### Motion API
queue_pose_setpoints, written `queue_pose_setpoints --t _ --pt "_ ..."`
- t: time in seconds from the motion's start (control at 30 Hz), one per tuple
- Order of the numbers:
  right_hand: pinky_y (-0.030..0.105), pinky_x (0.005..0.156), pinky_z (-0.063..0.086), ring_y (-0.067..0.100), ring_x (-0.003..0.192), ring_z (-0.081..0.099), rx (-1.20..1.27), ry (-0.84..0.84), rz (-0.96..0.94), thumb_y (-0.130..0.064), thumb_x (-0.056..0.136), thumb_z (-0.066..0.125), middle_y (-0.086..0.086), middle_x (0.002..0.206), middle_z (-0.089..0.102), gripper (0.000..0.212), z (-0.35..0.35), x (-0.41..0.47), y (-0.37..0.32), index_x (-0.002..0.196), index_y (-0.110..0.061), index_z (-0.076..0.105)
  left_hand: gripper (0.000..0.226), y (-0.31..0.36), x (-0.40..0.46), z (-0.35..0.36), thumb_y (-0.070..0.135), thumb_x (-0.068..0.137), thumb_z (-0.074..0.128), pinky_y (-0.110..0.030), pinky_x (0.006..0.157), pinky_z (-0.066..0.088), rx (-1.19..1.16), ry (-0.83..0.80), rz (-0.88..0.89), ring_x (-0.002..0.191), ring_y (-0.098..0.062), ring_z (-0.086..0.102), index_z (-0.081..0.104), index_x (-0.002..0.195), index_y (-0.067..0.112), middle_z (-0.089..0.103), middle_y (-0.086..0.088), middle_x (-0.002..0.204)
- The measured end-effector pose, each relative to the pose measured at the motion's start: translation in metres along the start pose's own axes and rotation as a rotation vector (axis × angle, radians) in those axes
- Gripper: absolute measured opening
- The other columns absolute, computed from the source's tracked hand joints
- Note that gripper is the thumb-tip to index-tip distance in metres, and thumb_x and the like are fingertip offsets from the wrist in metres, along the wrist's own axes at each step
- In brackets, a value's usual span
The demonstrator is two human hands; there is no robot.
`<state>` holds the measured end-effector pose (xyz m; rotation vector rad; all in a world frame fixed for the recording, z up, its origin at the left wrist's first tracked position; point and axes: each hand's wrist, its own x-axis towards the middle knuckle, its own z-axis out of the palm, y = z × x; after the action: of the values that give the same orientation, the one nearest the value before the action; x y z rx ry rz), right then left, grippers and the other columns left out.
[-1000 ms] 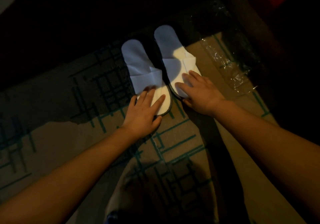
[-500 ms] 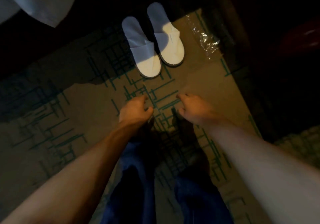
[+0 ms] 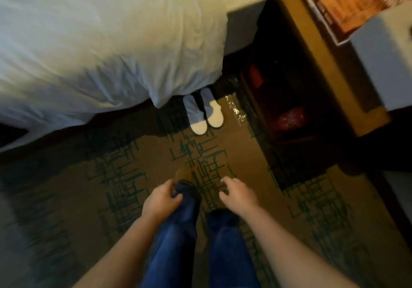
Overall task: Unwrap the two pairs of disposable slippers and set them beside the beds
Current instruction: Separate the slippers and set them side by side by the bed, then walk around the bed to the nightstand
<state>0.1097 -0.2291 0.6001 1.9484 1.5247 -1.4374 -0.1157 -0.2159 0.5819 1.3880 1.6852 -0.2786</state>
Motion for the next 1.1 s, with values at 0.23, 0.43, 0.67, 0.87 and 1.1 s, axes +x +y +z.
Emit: queue_pose_setpoints --t 0.23,0.43,0.67,0.87,1.1 --pt "0.037 0.085 0.051 0.021 0.106 0.056 0.066 0.162 -0.044 -0.035 0.088 0.051 0.002 0.123 0.056 0.040 -0.035 -0.085 -0.063 0.126 -0.025 0.047 0.049 0.015 -0.118 -0.105 0.034 0.084 0.058 -0.036 0.081 0.054 -0.064 0.284 0.055 0.099 -0.016 0.059 0.043 0.130 0.025 0.060 -0.001 0.116" --pt "0.040 0.083 0.054 0.019 0.101 0.058 -0.046 0.162 -0.248 -0.035 0.088 0.054 0.001 0.119 0.057 0.040 -0.032 -0.121 -0.110 0.125 -0.025 0.047 0.047 -0.021 -0.205 -0.107 0.030 0.086 0.057 -0.037 0.086 0.054 -0.338 0.424 -0.049 0.100 -0.013 0.058 0.044 0.131 0.022 0.060 0.000 0.115" --pt "0.030 0.069 0.056 0.009 0.076 0.058 -0.317 0.106 -0.449 -0.034 0.089 0.053 -0.002 0.111 0.060 0.041 0.004 -0.137 -0.153 0.128 -0.022 0.045 0.044 -0.097 -0.278 -0.047 0.032 0.085 0.057 -0.036 0.084 0.055 -0.613 0.543 -0.295 0.093 -0.008 0.059 0.046 0.128 0.026 0.061 0.007 0.106" --pt "0.022 0.074 0.049 0.013 0.097 0.059 -0.513 0.030 -0.592 -0.031 0.090 0.054 0.003 0.122 0.059 0.041 0.051 -0.145 -0.191 0.128 -0.020 0.047 0.039 -0.155 -0.323 0.011 0.027 0.085 0.059 -0.033 0.079 0.052 -0.860 0.620 -0.491 0.089 -0.013 0.059 0.051 0.123 0.021 0.061 0.005 0.095" --pt "0.021 0.072 0.050 0.011 0.093 0.059 -0.732 -0.046 -0.629 -0.031 0.088 0.056 0.000 0.114 0.061 0.040 0.123 -0.135 -0.233 0.126 -0.022 0.048 0.033 -0.230 -0.346 0.056 0.018 0.084 0.062 -0.028 0.077 0.048 -1.177 0.566 -0.629 0.088 -0.022 0.062 0.057 0.116 0.009 0.064 -0.008 0.094"
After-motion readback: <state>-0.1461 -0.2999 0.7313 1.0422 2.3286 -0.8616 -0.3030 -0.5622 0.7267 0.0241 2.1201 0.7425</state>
